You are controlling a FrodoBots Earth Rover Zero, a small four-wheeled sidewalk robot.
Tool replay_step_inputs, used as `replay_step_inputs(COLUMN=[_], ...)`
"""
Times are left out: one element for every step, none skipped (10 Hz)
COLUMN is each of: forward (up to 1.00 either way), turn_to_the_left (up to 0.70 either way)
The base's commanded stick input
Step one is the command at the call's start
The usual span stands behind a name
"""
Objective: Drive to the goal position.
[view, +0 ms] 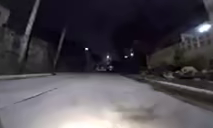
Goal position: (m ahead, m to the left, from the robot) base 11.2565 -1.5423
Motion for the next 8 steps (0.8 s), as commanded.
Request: replay_step_inputs(forward=[0.7, 0.7, 0.7, 0.7, 0.7, 0.7, 0.7, 0.7], turn_to_the_left=[0.0, 0.0, 0.0, 0.0, 0.0, 0.0, 0.0, 0.0])
